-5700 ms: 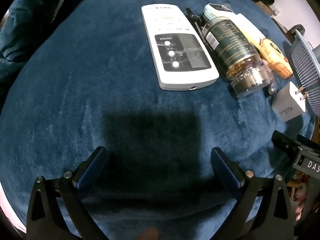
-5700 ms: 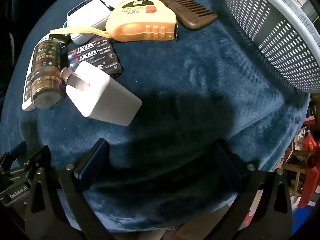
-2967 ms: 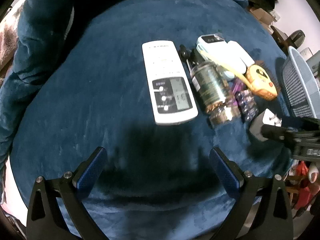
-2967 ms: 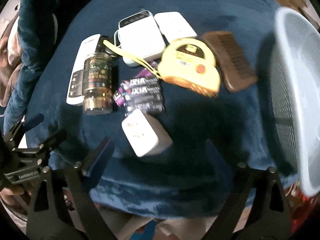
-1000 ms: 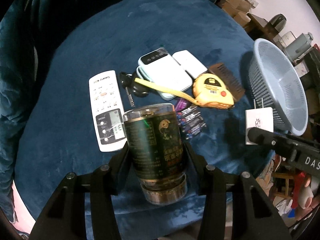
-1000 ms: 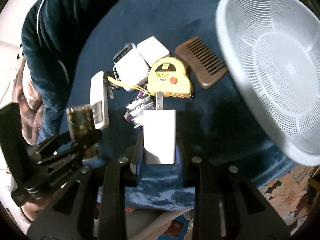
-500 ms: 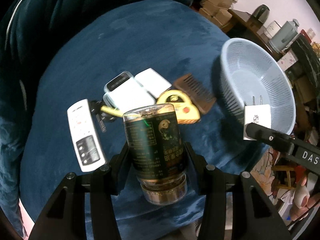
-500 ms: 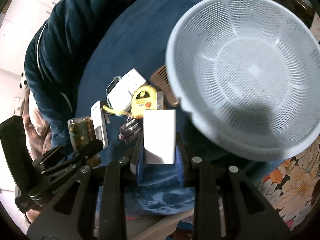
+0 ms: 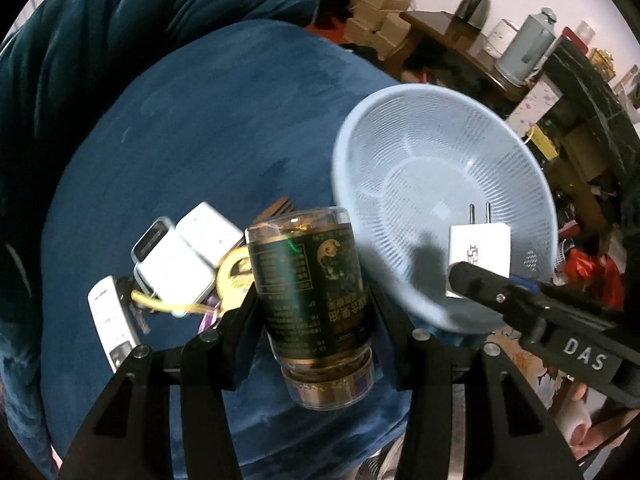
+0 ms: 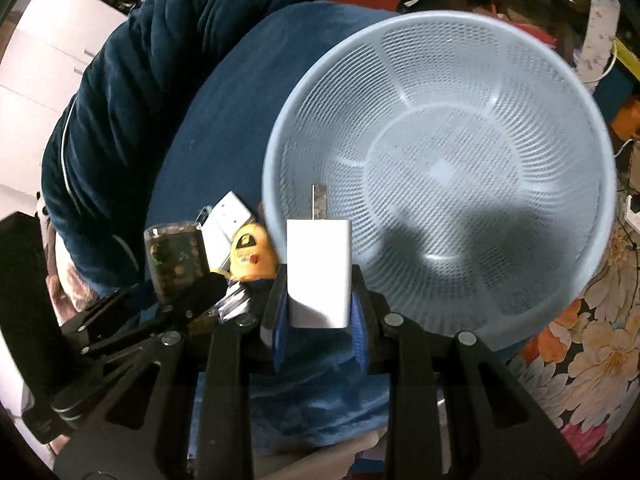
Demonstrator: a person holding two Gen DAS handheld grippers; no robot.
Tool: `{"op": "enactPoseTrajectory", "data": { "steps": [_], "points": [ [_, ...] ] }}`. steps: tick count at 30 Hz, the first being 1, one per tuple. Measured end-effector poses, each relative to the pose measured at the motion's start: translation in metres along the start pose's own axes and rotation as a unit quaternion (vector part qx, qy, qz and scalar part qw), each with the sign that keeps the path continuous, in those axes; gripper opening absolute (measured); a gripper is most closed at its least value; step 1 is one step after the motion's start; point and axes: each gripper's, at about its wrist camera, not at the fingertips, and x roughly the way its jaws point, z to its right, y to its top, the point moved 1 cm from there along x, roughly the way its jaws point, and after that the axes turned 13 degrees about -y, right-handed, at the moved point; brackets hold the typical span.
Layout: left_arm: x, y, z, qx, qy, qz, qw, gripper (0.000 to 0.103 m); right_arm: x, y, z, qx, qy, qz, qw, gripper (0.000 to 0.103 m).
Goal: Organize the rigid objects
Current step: 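Carry the jar in the left tool while the right tool carries the plug to the basket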
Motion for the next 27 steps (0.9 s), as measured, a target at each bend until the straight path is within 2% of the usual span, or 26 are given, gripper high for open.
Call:
{"op": "enactPoseTrajectory", "data": {
  "steps": [7,13,17,27],
  "points": [
    [0.018,0.023,0.027,0.017,-0.015,-0.009,0.9997,0.051,-0.003,0.017,0.033,0.026,-0.029,0.012,0.999,0.027],
    [0.037,0.041,0.044,0.025,-0.027,-0.024,0.9991,0.051,0.009,0.022,0.061,0.053,-0.048,0.001,0.997,0.027],
    [0.055,0.049,0.056,0.034,-0.034,-0.045,0.9979,0.051,0.011,0.026,0.060,0.055,-0.053,0.000,0.997,0.027],
    [0.093,0.050,0.067,0.046,-0.024,-0.089,0.9947,0.051,0.013,0.027,0.062,0.032,-0.110,0.003,0.993,0.027]
  ]
}}
